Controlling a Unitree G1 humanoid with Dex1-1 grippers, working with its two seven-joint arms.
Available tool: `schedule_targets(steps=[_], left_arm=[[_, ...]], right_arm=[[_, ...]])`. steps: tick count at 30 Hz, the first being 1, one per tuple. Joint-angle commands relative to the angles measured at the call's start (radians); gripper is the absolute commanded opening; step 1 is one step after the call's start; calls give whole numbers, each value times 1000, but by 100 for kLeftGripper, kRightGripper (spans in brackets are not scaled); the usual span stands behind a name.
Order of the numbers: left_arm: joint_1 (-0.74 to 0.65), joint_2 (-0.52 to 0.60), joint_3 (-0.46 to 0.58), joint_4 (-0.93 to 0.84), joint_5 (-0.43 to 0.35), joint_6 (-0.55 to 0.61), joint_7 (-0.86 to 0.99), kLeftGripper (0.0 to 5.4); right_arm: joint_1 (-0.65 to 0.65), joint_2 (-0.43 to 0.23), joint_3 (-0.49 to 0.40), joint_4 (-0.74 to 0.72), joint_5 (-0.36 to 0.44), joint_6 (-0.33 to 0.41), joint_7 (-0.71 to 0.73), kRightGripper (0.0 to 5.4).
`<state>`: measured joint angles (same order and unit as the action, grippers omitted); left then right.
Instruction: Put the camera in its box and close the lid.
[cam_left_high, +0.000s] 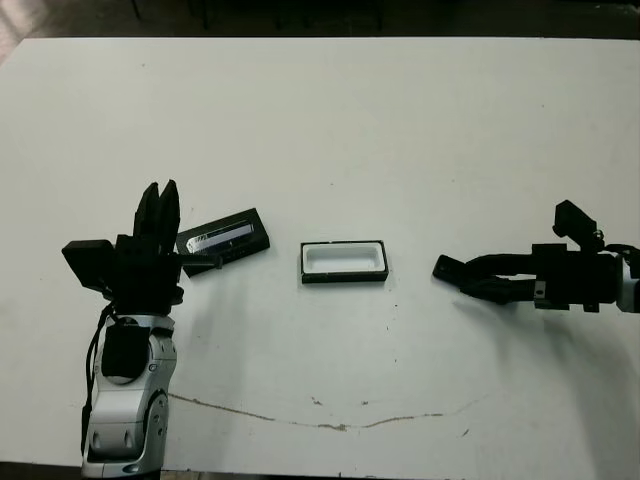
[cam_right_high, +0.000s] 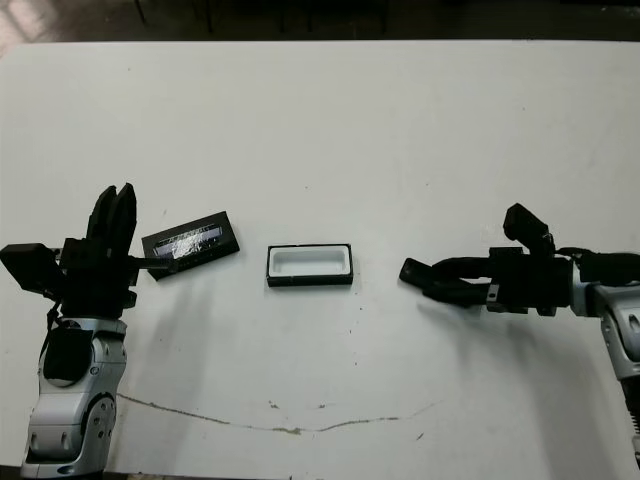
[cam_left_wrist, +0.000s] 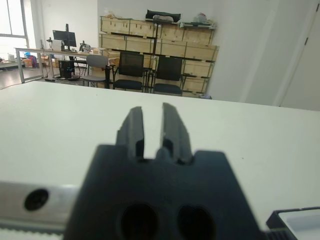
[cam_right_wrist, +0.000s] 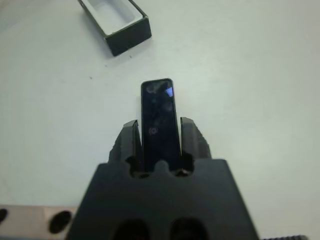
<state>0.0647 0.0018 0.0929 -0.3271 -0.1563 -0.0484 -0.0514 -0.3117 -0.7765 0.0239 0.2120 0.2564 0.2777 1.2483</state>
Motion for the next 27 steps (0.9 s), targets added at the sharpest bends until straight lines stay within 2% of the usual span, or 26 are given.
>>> schedule_targets(steps=[1,3,7,10,13,16,21,27], left_arm=[[15,12,2,10,5,13,-2,0],[15,12,4,12,2,10,-5,0],[16,12,4,8,4,13,-4,0],[18,8,0,8,6,11,-2,0],[21,4,-5,5,10,12,2,0],[26,1,-10,1,12,14,5,0],[36,-3,-16,-6,13,16,11,0],[39,-4,-16,1,15,11,17,0]], right_arm=[[10,-18,51,44,-94,-52,-43,10],[-11,-9,50,96,-96,-95,-43,7],[-88,24,-6,202,-3,-55,-4,0],[-136,41,-47,236,40,-102,7,0],[-195,66,-72,263,88,-103,42,0],[-248,94,-80,297,107,-141,78,0],[-297,115,-61,283,133,-46,109,0],[-293,122,-49,247,125,-29,98,0]])
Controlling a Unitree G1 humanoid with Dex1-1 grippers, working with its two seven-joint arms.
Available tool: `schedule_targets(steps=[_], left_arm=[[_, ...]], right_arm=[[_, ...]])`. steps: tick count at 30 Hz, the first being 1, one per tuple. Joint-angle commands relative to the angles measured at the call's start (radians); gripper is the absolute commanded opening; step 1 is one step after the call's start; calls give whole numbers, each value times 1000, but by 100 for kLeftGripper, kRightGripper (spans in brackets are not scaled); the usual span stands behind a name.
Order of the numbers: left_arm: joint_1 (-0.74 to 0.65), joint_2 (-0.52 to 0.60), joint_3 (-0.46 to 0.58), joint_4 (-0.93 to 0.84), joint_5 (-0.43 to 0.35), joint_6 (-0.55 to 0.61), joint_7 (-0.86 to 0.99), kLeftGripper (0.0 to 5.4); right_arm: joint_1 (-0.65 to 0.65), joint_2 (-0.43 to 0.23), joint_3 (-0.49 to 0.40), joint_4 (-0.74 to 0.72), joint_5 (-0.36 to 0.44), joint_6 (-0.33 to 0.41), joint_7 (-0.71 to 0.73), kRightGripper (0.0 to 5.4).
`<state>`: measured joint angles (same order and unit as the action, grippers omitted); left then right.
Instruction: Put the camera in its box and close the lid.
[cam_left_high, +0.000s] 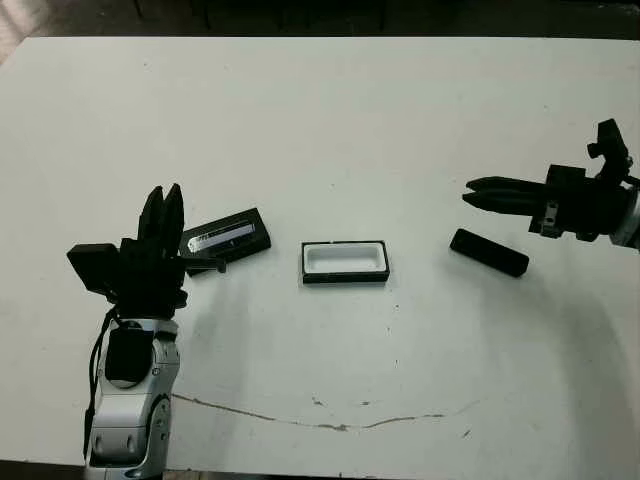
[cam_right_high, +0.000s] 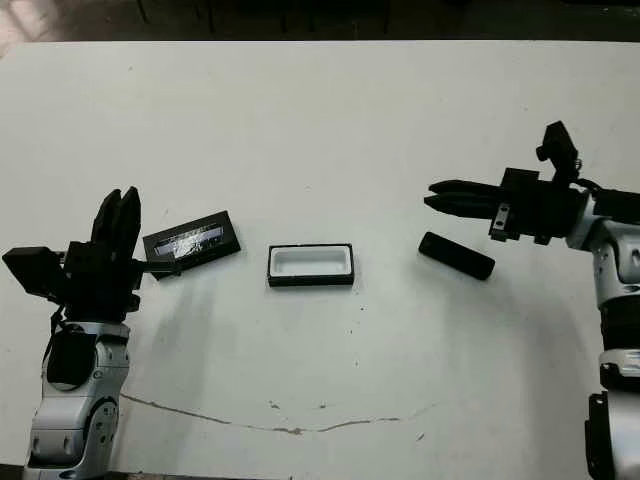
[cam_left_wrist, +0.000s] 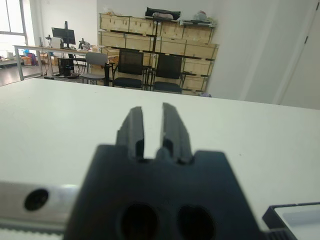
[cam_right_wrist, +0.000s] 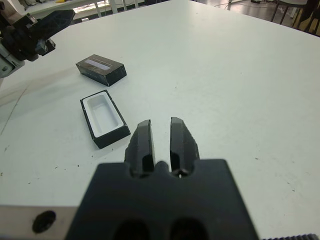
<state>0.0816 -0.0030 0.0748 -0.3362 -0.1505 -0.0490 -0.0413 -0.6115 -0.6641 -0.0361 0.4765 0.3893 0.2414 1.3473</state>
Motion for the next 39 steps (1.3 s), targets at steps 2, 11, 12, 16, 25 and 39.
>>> schedule_targets(steps=[2,11,12,16,25,39], left_arm=[[22,-1,2,12,3,14,6,0],[16,1,1,18,4,10,3,0],[15,2,1,19,5,10,3,0],[14,1,2,21,2,9,3,0],[13,5,1,15,8,19,6,0],[4,9,4,23,3,15,-3,0]], right_arm=[[8,9,9,-26,-10,0,-3,0],[28,-33,22,-68,-74,1,-46,0],[41,-50,30,-97,-100,7,-67,0],[68,-81,40,-104,-141,-31,-73,58],[111,-85,47,-35,-155,-90,-51,255],[142,-84,86,11,-208,-74,-89,538]])
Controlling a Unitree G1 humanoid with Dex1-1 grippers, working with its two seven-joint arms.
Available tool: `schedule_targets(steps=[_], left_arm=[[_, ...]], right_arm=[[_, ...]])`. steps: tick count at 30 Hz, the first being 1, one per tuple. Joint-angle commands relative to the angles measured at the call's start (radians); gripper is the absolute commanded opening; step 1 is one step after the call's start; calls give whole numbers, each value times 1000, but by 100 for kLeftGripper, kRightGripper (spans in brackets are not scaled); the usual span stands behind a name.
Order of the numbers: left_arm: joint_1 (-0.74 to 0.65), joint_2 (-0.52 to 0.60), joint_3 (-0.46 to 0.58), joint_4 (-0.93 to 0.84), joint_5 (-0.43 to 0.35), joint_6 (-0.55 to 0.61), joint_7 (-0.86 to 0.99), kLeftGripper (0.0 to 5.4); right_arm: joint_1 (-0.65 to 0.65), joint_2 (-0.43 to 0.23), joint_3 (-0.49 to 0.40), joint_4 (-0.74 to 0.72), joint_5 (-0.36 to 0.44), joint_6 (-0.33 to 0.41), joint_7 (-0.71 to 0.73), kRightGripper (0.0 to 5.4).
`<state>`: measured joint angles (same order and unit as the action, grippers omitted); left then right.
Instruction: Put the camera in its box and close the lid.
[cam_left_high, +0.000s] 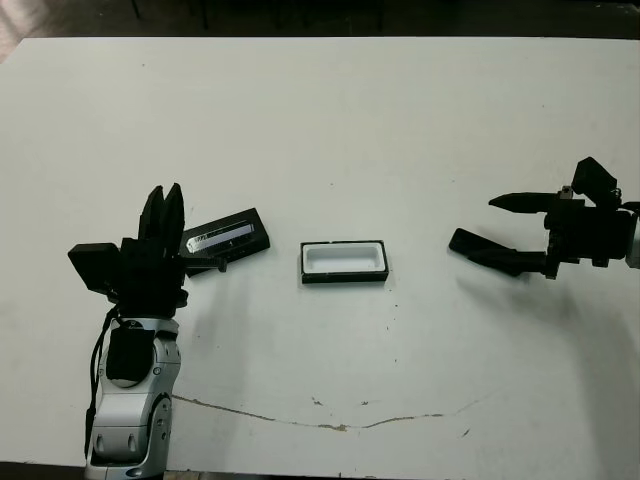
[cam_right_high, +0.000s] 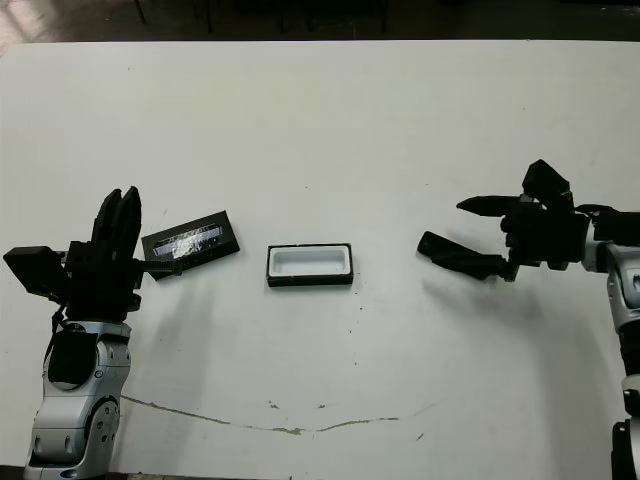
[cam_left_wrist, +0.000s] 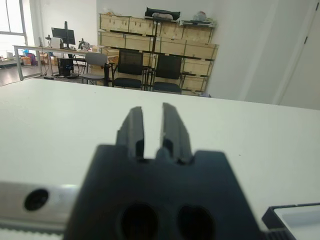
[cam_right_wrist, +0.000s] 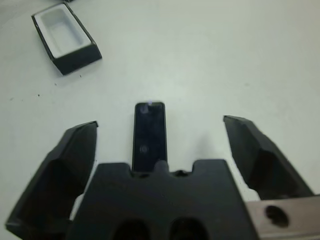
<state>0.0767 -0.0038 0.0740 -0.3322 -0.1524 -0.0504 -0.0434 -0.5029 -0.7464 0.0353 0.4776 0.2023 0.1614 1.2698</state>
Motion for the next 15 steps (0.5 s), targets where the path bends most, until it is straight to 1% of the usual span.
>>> schedule_targets(steps=[1,3,9,13,15], left_arm=[[9,10,6,19,4,16,-1,0],[9,11,6,18,4,17,0,0],[10,15,8,18,3,15,-5,0],[11,15,7,16,11,15,0,0],[12,14,7,17,7,13,-3,0]], right_arm=[[35,5,12,33,-19,-12,-7,538],[36,13,6,79,-17,-42,0,538],[56,7,9,147,-51,-108,-34,538],[80,2,11,133,-55,-98,-52,538],[105,3,5,107,-54,-107,-72,519]])
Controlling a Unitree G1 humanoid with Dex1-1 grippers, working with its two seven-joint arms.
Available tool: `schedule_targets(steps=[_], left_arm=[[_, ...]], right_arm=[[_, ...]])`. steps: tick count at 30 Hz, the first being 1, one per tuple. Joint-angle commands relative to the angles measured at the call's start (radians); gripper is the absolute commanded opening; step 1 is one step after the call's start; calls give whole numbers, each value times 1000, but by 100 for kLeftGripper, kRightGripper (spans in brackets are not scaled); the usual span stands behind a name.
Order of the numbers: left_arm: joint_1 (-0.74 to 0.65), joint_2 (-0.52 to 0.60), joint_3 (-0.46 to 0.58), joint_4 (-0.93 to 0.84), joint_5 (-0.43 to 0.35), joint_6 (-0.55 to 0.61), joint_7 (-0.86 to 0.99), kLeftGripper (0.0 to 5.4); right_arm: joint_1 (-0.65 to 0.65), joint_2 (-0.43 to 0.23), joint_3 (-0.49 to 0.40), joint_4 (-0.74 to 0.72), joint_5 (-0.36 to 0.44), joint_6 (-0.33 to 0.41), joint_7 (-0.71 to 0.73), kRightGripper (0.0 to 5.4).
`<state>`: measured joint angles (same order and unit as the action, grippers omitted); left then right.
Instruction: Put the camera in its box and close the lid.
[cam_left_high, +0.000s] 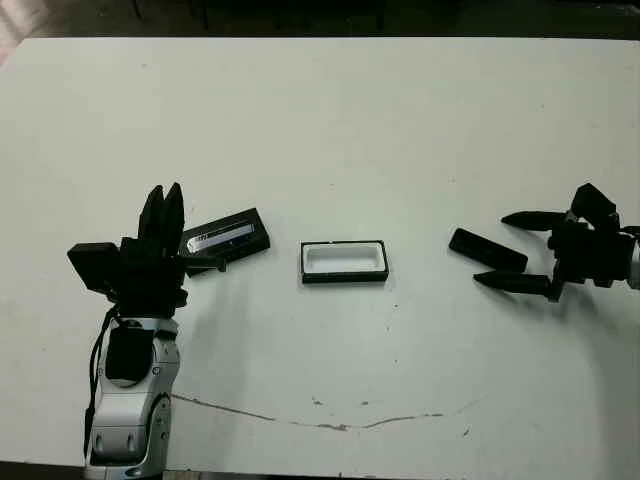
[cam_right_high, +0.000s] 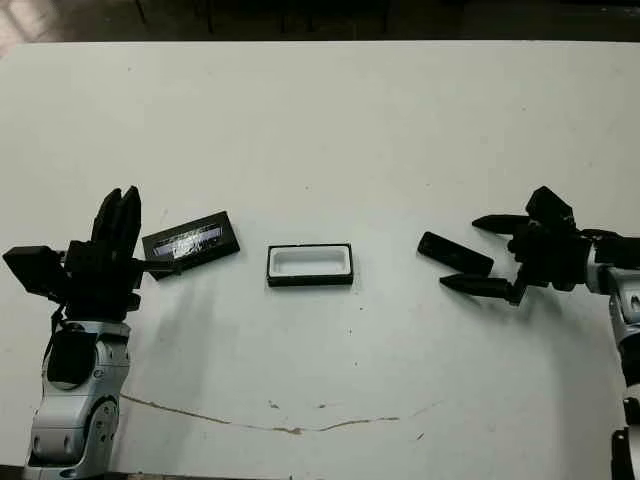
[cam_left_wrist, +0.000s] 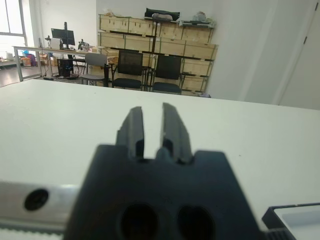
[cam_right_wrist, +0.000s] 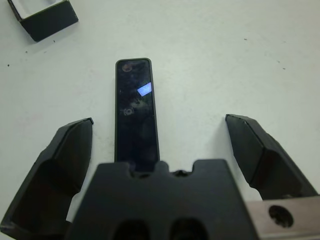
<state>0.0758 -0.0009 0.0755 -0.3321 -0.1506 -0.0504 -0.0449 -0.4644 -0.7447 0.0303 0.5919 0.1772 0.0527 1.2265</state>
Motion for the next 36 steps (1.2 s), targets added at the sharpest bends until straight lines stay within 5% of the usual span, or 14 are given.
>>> schedule_targets(steps=[1,9,12,21,30,36], left_arm=[[14,10,5,18,2,10,-4,0],[20,6,8,8,-8,21,1,0],[20,7,7,9,-6,18,0,0],[11,12,5,16,4,7,-3,0],[9,8,5,17,13,4,5,0],[9,9,7,14,14,7,3,0]], right_arm=[[73,2,8,-8,-30,-5,-35,505],[140,11,4,-75,-41,-8,-124,328],[159,8,8,-91,-48,-43,-137,327],[156,-107,72,-336,-72,138,-80,327],[109,-174,133,-400,-149,169,-56,327],[128,-127,104,-366,-82,184,-51,327]])
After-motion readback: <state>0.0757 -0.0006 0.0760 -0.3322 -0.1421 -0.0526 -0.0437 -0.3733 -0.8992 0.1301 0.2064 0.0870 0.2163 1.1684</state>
